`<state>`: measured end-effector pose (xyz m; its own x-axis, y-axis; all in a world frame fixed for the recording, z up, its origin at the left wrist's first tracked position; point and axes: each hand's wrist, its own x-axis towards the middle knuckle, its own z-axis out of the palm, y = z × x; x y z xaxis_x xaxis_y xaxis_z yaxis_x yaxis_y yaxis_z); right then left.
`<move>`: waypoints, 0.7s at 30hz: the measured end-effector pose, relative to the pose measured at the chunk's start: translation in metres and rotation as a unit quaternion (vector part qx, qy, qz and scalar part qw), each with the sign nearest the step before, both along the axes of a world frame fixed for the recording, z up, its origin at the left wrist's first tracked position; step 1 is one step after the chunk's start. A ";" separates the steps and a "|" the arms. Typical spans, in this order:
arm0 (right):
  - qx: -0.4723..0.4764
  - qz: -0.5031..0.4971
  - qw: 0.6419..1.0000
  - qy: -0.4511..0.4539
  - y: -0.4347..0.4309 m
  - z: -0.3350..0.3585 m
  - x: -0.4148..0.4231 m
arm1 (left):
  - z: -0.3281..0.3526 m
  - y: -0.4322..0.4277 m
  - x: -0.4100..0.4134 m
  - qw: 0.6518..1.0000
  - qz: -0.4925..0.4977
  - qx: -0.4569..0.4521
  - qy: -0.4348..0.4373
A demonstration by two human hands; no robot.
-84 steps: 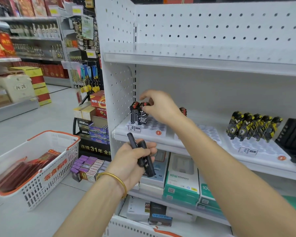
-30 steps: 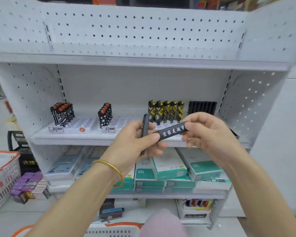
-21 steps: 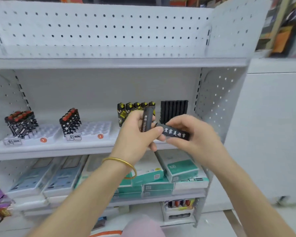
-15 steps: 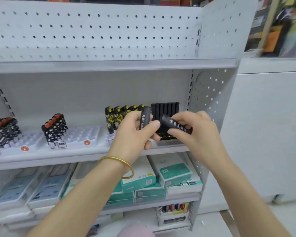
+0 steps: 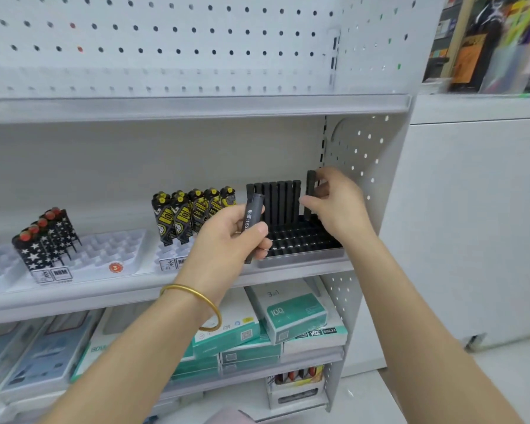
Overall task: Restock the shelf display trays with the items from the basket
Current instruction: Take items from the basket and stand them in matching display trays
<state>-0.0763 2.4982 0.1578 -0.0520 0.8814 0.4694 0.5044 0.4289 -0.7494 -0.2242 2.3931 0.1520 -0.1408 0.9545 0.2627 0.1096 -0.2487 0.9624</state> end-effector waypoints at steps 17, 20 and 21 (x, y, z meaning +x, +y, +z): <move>-0.045 0.044 0.982 -0.181 0.026 0.000 0.000 | -0.003 0.005 -0.002 0.998 -0.040 0.000 -0.051; -0.071 0.041 0.978 -0.194 0.025 -0.004 -0.001 | -0.004 0.007 -0.003 0.998 -0.042 -0.005 -0.053; -0.074 0.037 0.980 -0.181 0.023 -0.004 0.000 | -0.004 0.007 -0.003 0.997 -0.044 -0.006 -0.056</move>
